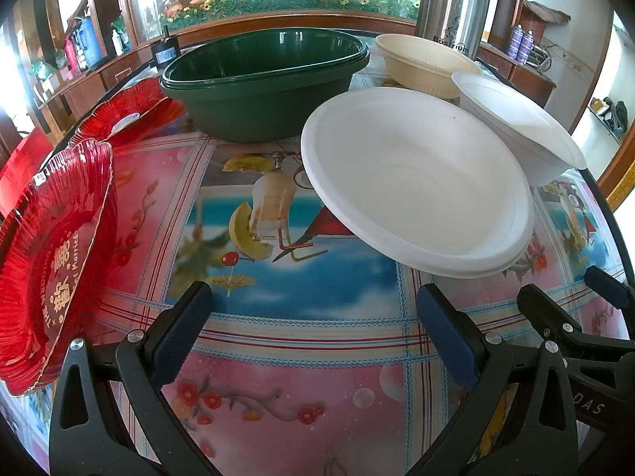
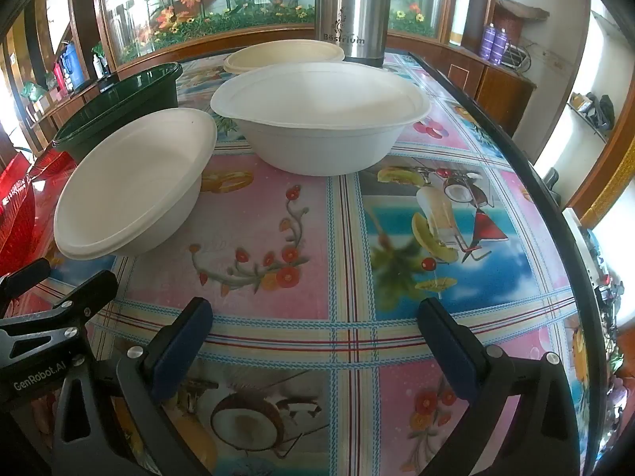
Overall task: Organize plates and bowls
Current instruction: 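Move the left gripper toward the stack of red scalloped plates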
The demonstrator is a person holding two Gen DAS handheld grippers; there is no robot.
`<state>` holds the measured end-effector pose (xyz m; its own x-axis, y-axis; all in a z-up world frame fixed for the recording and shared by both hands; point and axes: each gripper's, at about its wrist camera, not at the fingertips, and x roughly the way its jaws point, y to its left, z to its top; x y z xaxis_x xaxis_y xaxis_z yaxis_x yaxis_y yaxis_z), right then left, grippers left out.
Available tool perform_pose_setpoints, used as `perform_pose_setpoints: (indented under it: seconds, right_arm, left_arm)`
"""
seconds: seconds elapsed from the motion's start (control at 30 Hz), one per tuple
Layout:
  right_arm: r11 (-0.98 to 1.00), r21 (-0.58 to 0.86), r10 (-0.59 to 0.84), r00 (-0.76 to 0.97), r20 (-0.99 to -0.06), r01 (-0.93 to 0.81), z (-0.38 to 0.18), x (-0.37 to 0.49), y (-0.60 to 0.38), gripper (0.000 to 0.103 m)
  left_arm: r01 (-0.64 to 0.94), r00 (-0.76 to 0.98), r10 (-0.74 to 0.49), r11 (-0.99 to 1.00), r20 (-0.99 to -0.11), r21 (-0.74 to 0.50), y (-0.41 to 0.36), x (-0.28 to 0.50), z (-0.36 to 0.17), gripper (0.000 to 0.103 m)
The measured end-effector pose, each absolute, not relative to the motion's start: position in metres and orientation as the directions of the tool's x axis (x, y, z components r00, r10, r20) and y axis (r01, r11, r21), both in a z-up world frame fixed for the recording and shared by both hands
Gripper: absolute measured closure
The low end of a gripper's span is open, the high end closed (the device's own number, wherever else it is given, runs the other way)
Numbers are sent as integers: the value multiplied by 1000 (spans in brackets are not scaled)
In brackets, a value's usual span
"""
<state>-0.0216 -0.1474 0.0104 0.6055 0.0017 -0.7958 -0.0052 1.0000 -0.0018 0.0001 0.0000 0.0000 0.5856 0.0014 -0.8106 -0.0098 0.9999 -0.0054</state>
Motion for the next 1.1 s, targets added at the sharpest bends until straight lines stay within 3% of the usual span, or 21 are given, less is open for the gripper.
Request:
perform_pose_setpoints:
  seconds: [0.9,1.1]
  right_arm:
    - [1000,-4,-1,605,-796,-5,10,-25,-147,0]
    - [999,0,20,507,-862,-39,14,-29,-152,0]
  left_arm:
    - [6,512,-5,1000,-859,-3,-1,-22,3,0]
    - [62,449,-30,998,-893,-2,-4,-44,7,0]
